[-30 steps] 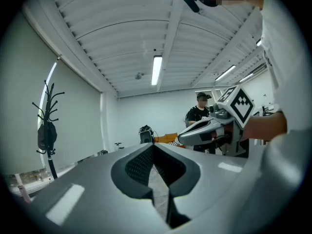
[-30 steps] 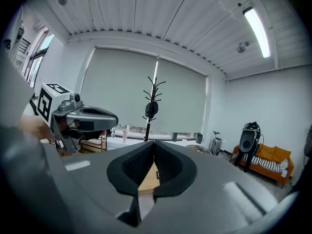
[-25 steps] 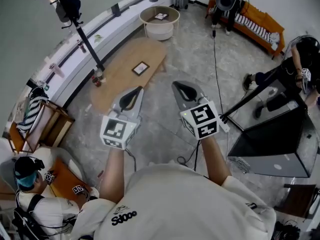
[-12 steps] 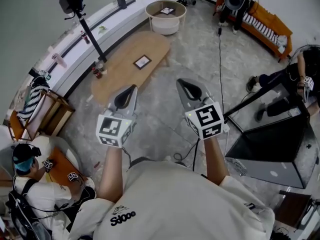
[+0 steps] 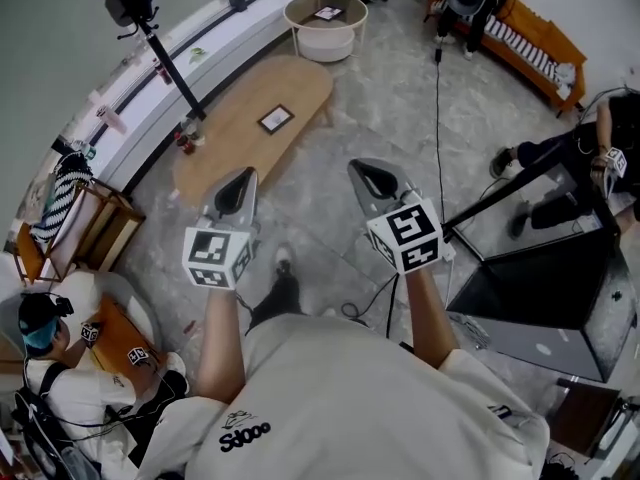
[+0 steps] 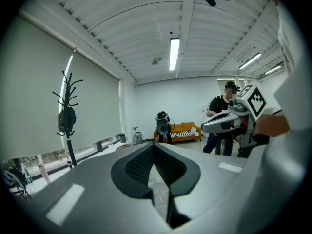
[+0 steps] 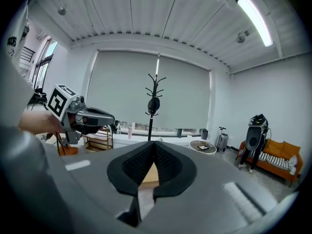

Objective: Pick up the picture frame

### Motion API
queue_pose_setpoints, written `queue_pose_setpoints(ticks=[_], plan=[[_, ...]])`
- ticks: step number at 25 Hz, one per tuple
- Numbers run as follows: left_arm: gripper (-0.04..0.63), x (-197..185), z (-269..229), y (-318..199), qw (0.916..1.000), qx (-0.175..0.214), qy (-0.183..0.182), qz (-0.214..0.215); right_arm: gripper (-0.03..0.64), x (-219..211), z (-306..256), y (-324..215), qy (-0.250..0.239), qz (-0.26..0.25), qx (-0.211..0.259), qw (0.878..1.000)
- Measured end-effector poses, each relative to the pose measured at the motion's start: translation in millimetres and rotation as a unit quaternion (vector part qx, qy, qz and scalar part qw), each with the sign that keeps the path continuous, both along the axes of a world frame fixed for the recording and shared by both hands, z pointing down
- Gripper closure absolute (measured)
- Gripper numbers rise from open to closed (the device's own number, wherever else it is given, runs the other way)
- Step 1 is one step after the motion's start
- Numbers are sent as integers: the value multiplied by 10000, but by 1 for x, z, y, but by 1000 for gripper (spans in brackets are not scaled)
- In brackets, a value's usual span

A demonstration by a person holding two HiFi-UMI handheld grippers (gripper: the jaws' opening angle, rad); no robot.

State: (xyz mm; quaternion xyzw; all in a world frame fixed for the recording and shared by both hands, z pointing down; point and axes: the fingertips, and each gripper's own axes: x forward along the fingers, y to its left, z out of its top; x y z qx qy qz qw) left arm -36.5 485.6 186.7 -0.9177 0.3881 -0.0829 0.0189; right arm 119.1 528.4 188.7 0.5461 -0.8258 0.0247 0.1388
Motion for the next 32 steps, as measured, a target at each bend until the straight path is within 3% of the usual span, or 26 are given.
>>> queue_pose_setpoints(ticks=[9, 12, 18, 23, 32], plan=[[584, 23, 16, -58, 9984, -430, 208, 293, 614, 19, 5, -46, 94, 48, 8, 9999], [584, 31, 25, -90, 9982, -455, 7, 391, 614, 25, 4, -76, 99, 112, 44, 9999], [584, 35, 36, -169, 9976, -534, 128, 419, 614, 31, 6, -156, 0, 246, 43, 9997], [584, 31, 36, -228, 9944, -831, 401, 521, 614, 25, -1, -222, -312, 240, -17, 9992], [584, 28, 30, -310, 9837, -1150, 1014, 941, 614, -3, 0, -309, -62, 68, -195, 9998]])
